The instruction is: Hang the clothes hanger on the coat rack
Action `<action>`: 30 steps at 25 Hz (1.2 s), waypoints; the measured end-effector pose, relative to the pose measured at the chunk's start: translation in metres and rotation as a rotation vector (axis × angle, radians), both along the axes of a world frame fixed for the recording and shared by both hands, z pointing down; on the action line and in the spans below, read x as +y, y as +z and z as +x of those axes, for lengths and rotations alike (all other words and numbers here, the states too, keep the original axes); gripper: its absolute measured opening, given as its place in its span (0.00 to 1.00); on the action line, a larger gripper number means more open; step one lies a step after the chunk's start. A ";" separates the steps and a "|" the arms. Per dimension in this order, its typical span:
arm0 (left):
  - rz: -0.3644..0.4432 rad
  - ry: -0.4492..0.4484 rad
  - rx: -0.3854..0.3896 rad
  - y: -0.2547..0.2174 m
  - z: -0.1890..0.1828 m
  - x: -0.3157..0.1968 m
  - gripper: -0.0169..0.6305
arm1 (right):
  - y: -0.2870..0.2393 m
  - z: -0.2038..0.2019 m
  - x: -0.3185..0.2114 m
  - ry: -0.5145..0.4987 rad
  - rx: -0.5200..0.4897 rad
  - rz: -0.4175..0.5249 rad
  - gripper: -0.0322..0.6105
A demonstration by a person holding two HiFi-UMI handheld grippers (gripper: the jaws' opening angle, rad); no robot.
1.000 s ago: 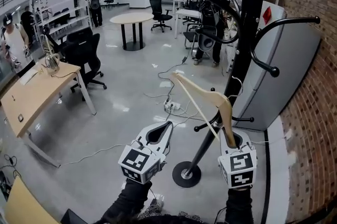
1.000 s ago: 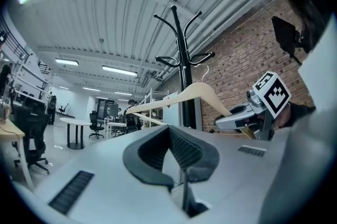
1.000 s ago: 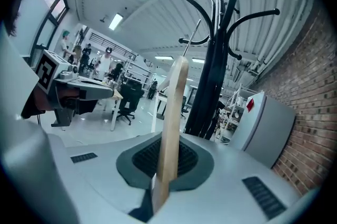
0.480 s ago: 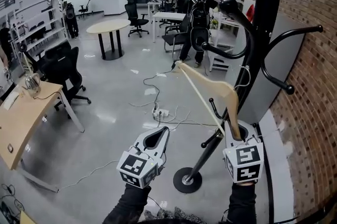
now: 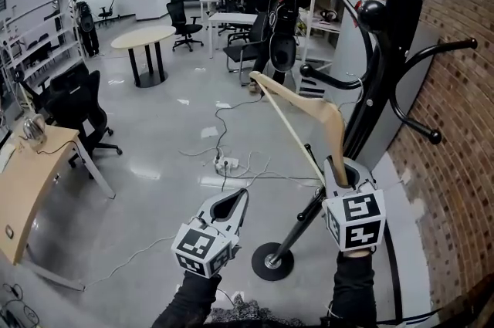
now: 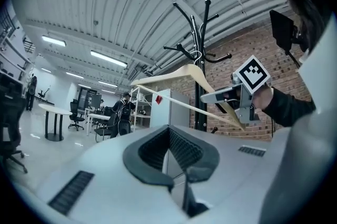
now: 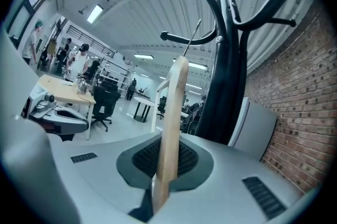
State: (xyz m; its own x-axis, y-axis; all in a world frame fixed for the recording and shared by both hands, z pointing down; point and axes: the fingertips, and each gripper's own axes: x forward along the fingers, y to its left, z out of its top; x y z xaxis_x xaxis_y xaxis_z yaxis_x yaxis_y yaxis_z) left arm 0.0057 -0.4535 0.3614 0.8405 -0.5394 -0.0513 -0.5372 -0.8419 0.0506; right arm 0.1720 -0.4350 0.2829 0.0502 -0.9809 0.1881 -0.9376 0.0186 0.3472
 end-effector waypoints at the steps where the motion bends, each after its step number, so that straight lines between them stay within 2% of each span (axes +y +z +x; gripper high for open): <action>1: -0.001 -0.002 0.000 0.001 -0.002 -0.002 0.03 | 0.005 -0.001 -0.004 0.000 -0.002 -0.011 0.07; 6: -0.017 -0.007 -0.002 0.008 -0.010 -0.009 0.03 | 0.022 -0.002 -0.015 0.012 -0.016 -0.044 0.07; 11: -0.019 -0.012 -0.002 0.009 -0.014 -0.011 0.03 | 0.022 -0.002 -0.018 0.017 -0.008 -0.026 0.08; 16: -0.016 -0.008 0.002 0.009 -0.015 -0.012 0.03 | 0.015 -0.008 -0.018 -0.031 -0.020 0.016 0.08; 19: -0.014 0.009 0.006 0.008 -0.011 -0.010 0.03 | -0.004 -0.014 -0.009 -0.070 -0.042 0.115 0.14; 21: -0.014 0.021 0.008 0.007 -0.006 -0.008 0.03 | -0.024 -0.019 0.003 -0.109 -0.074 0.213 0.24; 22: -0.014 0.025 0.009 0.007 -0.005 -0.007 0.03 | -0.033 -0.020 0.010 -0.123 -0.081 0.252 0.26; 25: -0.006 0.033 0.013 0.002 0.001 -0.002 0.03 | -0.055 -0.018 0.036 -0.130 -0.071 0.324 0.26; 30: 0.021 0.051 0.007 -0.009 0.013 0.021 0.03 | -0.070 -0.009 0.086 -0.114 -0.045 0.371 0.26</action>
